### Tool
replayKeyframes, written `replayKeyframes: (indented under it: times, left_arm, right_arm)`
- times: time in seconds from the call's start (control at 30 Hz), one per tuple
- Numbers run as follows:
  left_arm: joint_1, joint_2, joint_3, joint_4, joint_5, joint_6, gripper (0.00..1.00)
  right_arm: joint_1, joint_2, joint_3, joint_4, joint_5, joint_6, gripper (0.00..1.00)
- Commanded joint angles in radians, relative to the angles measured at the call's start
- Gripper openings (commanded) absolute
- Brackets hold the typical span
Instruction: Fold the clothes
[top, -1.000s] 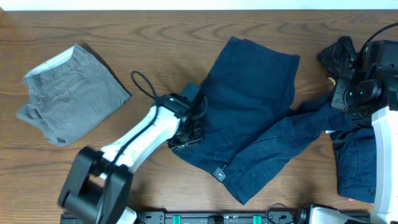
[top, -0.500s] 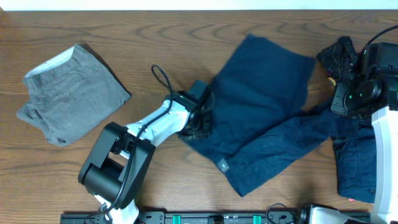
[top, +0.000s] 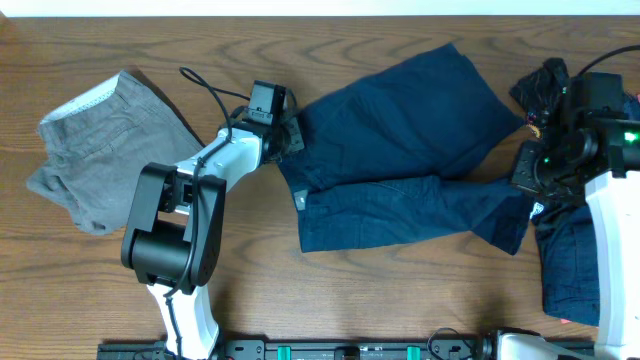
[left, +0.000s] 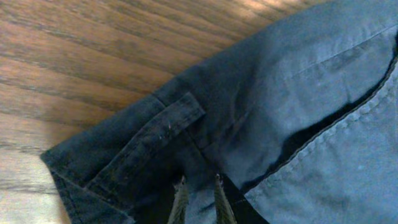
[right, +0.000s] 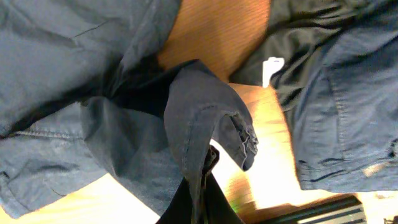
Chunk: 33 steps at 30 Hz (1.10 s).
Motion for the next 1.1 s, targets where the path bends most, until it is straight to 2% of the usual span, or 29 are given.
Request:
replayKeyframes:
  times: [0.0,0.1,0.23,0.33,0.4,0.5,0.73,1.07]
  left_arm:
    - [-0.008,0.009,0.058,-0.074,0.064,0.074,0.19]
    - [-0.008,-0.014,0.102,-0.257,0.164,0.119,0.21]
    - [-0.006,-0.078,0.113,-0.459,0.303,0.118,0.32]
    - [-0.018,-0.110,0.113,-0.544,0.328,0.118,0.43]
    - [-0.029,-0.111,0.113,-0.566,0.328,0.119,0.50]
    - [-0.057,-0.101,0.096,-0.558,0.320,0.119,0.55]
    - [-0.110,-0.074,0.059,-0.546,0.150,0.118,0.56]
    - [-0.126,-0.071,0.057,-0.584,0.143,0.118,0.56]
  right_arm:
    - [0.037,-0.006,0.003,0.001,-0.018,0.037,0.01]
    - [0.044,-0.005,0.003,0.009,-0.018,0.037,0.02]
    - [0.044,-0.005,0.003,0.012,-0.013,0.036,0.04]
    - [0.044,-0.005,0.003,0.011,-0.013,0.036,0.04]
    - [0.044,-0.005,0.003,0.011,-0.014,0.036,0.05]
    - [0.044,-0.005,0.003,0.009,-0.014,0.036,0.05]
    - [0.044,-0.005,0.003,-0.001,-0.014,0.036,0.04]
    - [0.044,-0.005,0.003,-0.001,-0.013,0.036,0.04]
